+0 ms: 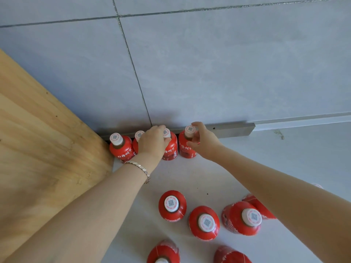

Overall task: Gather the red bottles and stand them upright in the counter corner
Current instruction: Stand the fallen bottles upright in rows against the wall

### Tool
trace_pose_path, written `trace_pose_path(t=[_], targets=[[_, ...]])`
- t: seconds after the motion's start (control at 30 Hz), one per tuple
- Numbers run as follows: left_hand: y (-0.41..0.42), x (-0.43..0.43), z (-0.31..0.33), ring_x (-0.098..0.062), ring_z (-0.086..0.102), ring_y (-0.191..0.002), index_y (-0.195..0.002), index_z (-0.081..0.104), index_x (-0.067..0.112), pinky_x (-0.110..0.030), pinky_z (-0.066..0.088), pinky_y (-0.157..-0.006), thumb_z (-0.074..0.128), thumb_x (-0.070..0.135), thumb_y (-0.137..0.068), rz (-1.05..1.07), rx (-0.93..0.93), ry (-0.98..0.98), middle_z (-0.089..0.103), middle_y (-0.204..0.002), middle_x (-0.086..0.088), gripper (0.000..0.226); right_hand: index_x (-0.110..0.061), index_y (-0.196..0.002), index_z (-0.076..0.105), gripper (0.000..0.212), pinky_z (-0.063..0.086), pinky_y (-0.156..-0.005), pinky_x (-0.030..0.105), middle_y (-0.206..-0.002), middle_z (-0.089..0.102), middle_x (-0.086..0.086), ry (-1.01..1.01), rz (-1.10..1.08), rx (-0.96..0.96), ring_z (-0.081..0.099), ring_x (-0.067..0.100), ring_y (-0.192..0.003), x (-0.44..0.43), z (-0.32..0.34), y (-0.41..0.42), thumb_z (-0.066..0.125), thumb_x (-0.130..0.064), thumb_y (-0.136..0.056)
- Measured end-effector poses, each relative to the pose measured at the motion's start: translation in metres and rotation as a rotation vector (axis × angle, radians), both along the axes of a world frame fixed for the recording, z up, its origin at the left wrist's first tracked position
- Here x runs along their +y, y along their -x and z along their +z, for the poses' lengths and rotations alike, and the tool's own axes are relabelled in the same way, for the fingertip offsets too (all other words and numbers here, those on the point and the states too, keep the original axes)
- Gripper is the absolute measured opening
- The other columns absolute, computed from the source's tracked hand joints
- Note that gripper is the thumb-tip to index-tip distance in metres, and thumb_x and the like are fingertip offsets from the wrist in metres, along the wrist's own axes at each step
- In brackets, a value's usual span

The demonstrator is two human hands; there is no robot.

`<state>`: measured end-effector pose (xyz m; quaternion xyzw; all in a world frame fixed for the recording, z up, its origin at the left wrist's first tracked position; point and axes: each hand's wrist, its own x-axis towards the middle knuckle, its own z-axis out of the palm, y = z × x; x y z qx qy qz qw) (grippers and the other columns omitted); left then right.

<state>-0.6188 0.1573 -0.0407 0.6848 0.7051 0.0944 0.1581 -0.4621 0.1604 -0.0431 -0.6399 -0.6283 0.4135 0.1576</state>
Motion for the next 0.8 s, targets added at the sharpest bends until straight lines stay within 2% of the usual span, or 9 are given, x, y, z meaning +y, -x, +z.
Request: trace_pose_path(t=[0.07, 0.13, 0.2, 0.27, 0.33, 0.43, 0.57, 0.67, 0.8], targets=[[-0.001, -0.004, 0.003, -0.032, 0.054, -0.119, -0.129, 0.049, 0.006, -0.042, 0.045, -0.094, 0.052, 0.022, -0.092, -0.006, 0.006, 0.017, 0.057, -0.13, -0.015, 0.04, -0.014, -0.143, 0.024, 0.067, 0.049, -0.086, 0.034, -0.108, 0.059, 0.011, 0.029, 0.059, -0.009, 0.059, 0.028, -0.104, -0.015, 0.002, -0.007, 0.06, -0.013, -0.087], [-0.003, -0.012, 0.005, -0.032, 0.048, -0.127, -0.139, 0.036, 0.006, -0.041, 0.044, -0.098, 0.048, 0.021, -0.095, -0.013, -0.015, 0.023, 0.046, -0.141, -0.015, 0.049, -0.013, -0.143, 0.023, 0.069, 0.05, -0.093, 0.041, -0.116, 0.06, 0.015, 0.008, 0.092, -0.075, 0.06, 0.03, -0.107, -0.031, 0.004, -0.011, 0.062, -0.014, -0.086], [-0.003, -0.024, 0.007, -0.031, 0.044, -0.131, -0.143, 0.028, 0.006, -0.04, 0.044, -0.098, 0.048, 0.02, -0.095, -0.013, -0.05, 0.001, 0.039, -0.146, -0.014, 0.054, -0.014, -0.141, 0.028, 0.066, 0.05, -0.091, 0.036, -0.117, 0.06, 0.014, -0.011, 0.172, -0.162, 0.061, 0.027, -0.103, -0.052, 0.009, -0.008, 0.063, -0.023, -0.086], [-0.001, -0.039, 0.009, -0.031, 0.045, -0.128, -0.141, 0.031, 0.008, -0.04, 0.045, -0.094, 0.049, 0.019, -0.093, -0.022, -0.068, -0.014, 0.04, -0.142, -0.014, 0.053, -0.022, -0.138, 0.035, 0.063, 0.047, -0.088, 0.03, -0.116, 0.062, 0.008, 0.033, 0.366, -0.222, 0.058, 0.019, -0.094, -0.079, 0.019, 0.003, 0.063, -0.039, -0.085], [0.004, -0.054, 0.009, -0.031, 0.05, -0.123, -0.138, 0.037, 0.009, -0.042, 0.047, -0.091, 0.049, 0.018, -0.092, -0.033, -0.063, -0.001, 0.045, -0.136, -0.013, 0.047, -0.03, -0.134, 0.037, 0.062, 0.047, -0.092, 0.033, -0.118, 0.062, 0.004, 0.075, 0.576, -0.306, 0.058, 0.018, -0.1, -0.107, 0.023, 0.019, 0.062, -0.052, -0.081], [0.014, -0.072, 0.008, -0.03, 0.053, -0.119, -0.131, 0.047, 0.009, -0.043, 0.048, -0.093, 0.048, 0.017, -0.092, -0.03, -0.058, 0.028, 0.051, -0.132, -0.012, 0.039, -0.023, -0.134, 0.036, 0.056, 0.051, -0.09, 0.04, -0.122, 0.059, 0.009, 0.0, 0.701, -0.462, 0.058, 0.029, -0.108, -0.125, 0.017, 0.036, 0.058, -0.045, -0.086], [0.024, -0.085, 0.01, -0.028, 0.057, -0.113, -0.124, 0.054, 0.01, -0.043, 0.05, -0.093, 0.049, 0.017, -0.092, -0.028, -0.048, 0.047, 0.058, -0.124, -0.011, 0.033, -0.019, -0.126, 0.045, 0.043, 0.055, -0.087, 0.04, -0.12, 0.061, 0.01, 0.079, 0.452, -0.282, 0.061, 0.028, -0.104, -0.118, 0.007, 0.033, 0.06, -0.031, -0.088], [0.021, -0.084, 0.011, -0.028, 0.059, -0.11, -0.12, 0.056, 0.011, -0.044, 0.051, -0.089, 0.05, 0.016, -0.091, -0.06, -0.038, 0.03, 0.06, -0.119, -0.009, 0.03, -0.017, -0.114, 0.053, 0.033, 0.056, -0.076, 0.036, -0.106, 0.065, 0.009, 0.088, 0.133, -0.131, 0.062, 0.023, -0.086, -0.102, 0.008, 0.01, 0.061, -0.031, -0.085], [0.003, -0.066, 0.013, -0.03, 0.055, -0.115, -0.122, 0.054, 0.009, -0.042, 0.048, -0.092, 0.057, 0.016, -0.085, -0.134, 0.008, -0.059, 0.058, -0.123, -0.01, 0.038, -0.011, -0.103, 0.055, 0.03, 0.048, -0.065, 0.033, -0.086, 0.06, 0.007, 0.009, -0.126, -0.146, 0.058, 0.026, -0.076, -0.069, 0.014, -0.033, 0.062, -0.031, -0.082]])
